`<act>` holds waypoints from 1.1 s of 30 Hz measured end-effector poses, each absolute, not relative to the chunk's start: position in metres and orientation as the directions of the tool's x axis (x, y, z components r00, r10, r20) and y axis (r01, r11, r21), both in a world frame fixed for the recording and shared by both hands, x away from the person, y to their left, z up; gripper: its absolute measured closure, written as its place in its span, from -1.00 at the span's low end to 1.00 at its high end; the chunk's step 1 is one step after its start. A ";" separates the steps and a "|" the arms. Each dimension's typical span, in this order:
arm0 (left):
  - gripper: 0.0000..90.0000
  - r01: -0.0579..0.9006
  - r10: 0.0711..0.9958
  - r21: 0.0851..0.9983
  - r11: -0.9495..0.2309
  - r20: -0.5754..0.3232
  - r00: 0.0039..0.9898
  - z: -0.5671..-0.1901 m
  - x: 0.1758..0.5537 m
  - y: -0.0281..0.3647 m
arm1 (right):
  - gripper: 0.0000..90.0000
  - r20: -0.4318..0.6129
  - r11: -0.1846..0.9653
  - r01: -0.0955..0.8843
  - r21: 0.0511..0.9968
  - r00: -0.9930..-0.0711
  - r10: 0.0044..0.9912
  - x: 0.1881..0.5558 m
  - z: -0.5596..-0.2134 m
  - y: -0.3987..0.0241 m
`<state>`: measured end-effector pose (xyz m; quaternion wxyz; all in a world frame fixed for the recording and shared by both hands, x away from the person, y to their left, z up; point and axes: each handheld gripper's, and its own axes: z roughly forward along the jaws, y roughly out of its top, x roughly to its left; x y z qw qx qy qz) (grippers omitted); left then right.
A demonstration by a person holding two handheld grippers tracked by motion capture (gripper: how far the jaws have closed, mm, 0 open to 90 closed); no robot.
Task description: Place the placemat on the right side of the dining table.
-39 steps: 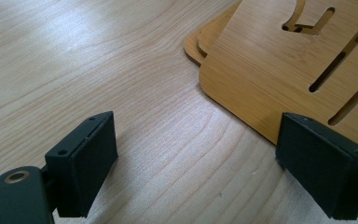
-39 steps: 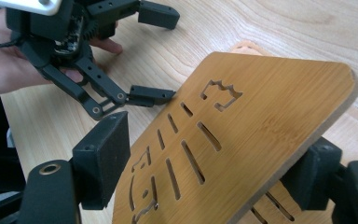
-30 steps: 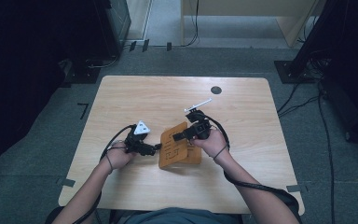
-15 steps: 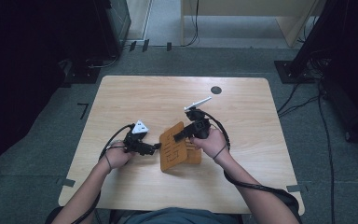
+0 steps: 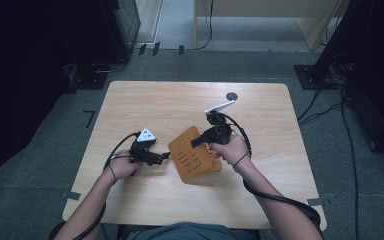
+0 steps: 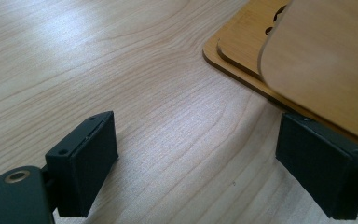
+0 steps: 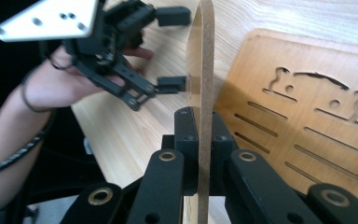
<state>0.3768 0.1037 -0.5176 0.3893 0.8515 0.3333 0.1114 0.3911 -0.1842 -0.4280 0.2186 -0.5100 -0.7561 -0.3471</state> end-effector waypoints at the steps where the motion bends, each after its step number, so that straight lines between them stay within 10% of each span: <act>1: -0.74 0.479 0.653 0.736 -0.479 -0.065 0.754 -0.518 0.377 0.103 | 0.95 0.693 0.233 0.922 0.309 -0.386 0.609 0.392 -0.428 -0.185; 33: -0.74 0.458 0.651 0.729 -0.509 -0.022 0.759 -0.518 0.375 0.099 | 0.94 0.485 0.194 0.832 0.519 -0.474 0.735 0.391 -0.394 -0.219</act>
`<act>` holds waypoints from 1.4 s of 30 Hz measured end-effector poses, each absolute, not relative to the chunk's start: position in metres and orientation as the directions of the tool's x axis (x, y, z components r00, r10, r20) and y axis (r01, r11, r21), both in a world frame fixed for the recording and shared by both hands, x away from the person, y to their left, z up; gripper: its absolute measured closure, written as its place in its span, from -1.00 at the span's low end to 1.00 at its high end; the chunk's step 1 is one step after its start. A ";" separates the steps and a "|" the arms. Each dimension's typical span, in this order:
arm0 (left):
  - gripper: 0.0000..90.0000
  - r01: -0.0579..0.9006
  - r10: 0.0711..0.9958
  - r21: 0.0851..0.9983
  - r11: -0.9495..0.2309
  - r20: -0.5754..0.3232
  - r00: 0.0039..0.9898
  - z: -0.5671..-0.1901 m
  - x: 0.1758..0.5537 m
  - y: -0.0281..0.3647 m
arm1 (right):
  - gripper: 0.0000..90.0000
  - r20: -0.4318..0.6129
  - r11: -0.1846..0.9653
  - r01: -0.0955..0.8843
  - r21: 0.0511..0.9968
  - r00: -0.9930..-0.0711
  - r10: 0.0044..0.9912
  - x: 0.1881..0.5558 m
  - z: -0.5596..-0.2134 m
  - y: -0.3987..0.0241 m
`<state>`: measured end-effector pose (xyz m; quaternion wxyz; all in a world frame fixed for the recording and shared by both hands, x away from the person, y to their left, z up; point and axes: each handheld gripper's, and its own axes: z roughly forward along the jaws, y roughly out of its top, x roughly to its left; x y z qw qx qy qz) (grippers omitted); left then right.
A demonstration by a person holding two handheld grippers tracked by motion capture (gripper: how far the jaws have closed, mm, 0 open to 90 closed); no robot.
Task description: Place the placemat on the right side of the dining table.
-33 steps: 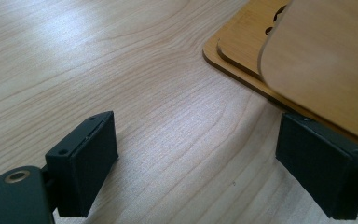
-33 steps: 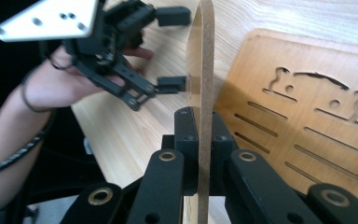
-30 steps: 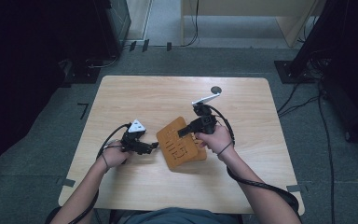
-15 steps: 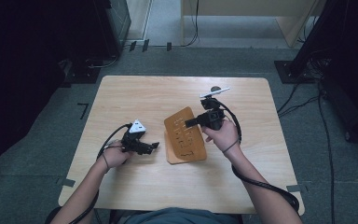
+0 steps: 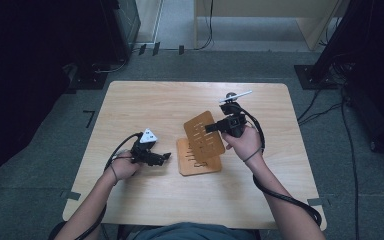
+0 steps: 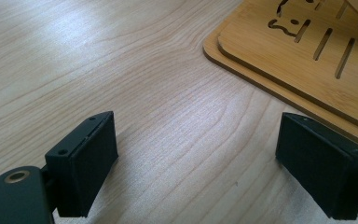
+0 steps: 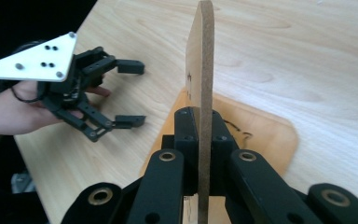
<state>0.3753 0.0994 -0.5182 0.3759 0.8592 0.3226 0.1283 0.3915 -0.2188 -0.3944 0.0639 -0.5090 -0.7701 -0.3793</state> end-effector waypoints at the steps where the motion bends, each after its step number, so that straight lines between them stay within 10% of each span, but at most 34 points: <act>1: -0.74 0.456 0.650 0.726 -0.515 -0.015 0.759 -0.518 0.375 0.099 | 0.94 0.463 0.199 0.826 0.528 -0.476 0.748 0.391 -0.393 -0.221; 42: -0.74 0.452 0.653 0.725 -0.520 -0.005 0.758 -0.518 0.375 0.097 | 0.95 0.353 0.176 0.814 0.553 -0.420 0.836 0.397 -0.387 -0.255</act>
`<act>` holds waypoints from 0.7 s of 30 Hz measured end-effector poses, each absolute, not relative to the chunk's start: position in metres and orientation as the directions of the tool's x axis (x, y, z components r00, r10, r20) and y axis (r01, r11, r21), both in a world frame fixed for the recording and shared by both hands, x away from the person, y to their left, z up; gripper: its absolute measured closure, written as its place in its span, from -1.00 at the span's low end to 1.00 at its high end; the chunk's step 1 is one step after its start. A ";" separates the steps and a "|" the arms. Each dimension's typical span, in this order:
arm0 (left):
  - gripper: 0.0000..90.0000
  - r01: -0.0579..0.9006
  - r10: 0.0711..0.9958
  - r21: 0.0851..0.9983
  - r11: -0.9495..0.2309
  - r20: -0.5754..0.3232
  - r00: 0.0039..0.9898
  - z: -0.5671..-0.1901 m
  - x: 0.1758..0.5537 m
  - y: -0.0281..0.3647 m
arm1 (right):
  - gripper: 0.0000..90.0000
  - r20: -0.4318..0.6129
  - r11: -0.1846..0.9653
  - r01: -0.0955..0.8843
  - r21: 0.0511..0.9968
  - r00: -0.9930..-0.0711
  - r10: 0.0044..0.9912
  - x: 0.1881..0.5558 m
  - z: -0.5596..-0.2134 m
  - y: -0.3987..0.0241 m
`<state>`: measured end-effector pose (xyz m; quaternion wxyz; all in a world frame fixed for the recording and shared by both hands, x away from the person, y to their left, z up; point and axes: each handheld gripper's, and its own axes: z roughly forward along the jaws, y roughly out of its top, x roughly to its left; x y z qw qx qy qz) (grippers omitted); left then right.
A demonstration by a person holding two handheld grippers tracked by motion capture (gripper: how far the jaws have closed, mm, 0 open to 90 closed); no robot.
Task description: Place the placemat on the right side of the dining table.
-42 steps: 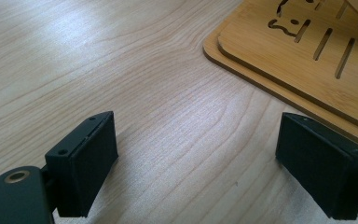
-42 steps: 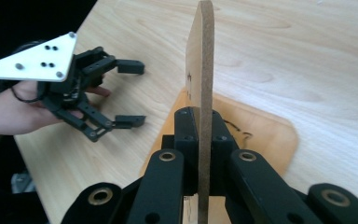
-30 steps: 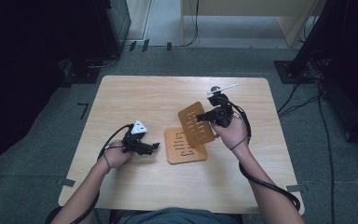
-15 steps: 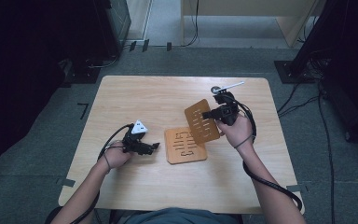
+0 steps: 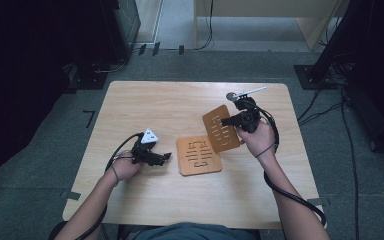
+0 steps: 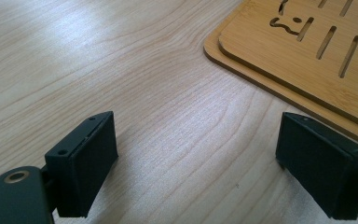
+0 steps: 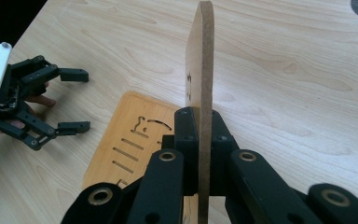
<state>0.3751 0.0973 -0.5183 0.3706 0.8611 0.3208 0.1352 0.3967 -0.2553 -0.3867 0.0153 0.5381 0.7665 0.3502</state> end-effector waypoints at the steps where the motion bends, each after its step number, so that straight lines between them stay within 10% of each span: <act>1: -0.74 0.452 0.653 0.725 -0.520 -0.005 0.758 -0.518 0.375 0.097 | 0.95 0.350 0.175 0.814 0.554 -0.418 0.838 0.397 -0.386 -0.256; 21: -0.74 0.454 0.654 0.725 -0.518 -0.006 0.757 -0.518 0.375 0.097 | 0.94 0.258 0.159 0.806 0.569 -0.359 0.897 0.399 -0.383 -0.274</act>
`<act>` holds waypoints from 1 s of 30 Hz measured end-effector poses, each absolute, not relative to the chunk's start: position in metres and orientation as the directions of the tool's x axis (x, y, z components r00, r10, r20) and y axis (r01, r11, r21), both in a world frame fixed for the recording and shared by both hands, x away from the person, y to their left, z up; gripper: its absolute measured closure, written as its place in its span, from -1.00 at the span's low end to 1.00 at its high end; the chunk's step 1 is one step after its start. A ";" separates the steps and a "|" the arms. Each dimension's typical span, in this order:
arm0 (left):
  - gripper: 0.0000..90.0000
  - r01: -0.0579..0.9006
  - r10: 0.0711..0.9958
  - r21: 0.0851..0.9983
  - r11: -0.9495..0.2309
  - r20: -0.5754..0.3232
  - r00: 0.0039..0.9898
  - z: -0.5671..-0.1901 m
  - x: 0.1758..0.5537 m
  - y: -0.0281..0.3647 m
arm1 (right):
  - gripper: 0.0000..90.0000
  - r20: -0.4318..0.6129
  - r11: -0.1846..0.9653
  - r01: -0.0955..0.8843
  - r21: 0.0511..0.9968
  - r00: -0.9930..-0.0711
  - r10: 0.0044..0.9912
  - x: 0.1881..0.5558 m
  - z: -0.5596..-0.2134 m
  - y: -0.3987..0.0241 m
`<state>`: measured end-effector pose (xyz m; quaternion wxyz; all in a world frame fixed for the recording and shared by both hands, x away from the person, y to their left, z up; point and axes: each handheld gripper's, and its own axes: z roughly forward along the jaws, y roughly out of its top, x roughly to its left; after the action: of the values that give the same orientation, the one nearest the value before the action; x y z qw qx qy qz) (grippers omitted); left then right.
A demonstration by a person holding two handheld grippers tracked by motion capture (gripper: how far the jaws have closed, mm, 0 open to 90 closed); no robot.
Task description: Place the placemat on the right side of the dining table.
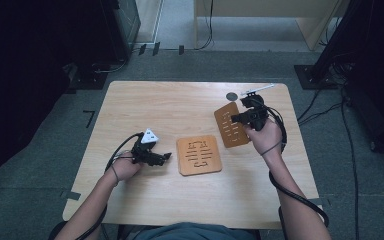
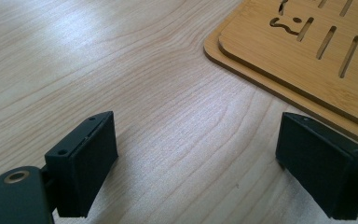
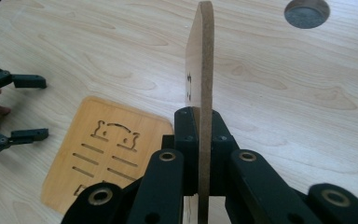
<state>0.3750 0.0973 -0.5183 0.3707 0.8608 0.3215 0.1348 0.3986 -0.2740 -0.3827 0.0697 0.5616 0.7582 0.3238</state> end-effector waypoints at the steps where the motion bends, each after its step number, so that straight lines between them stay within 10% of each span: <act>1: -0.74 0.454 0.654 0.725 -0.518 -0.006 0.757 -0.518 0.375 0.097 | 0.95 0.256 0.157 0.809 0.567 -0.354 0.899 0.399 -0.383 -0.275; 30: -0.74 0.454 0.653 0.725 -0.519 -0.006 0.757 -0.518 0.375 0.097 | 0.94 0.197 0.100 0.809 0.579 -0.258 0.946 0.403 -0.380 -0.310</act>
<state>0.3750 0.0973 -0.5183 0.3705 0.8610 0.3213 0.1346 0.4026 -0.3100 -0.3801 0.1126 0.5984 0.7332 0.3028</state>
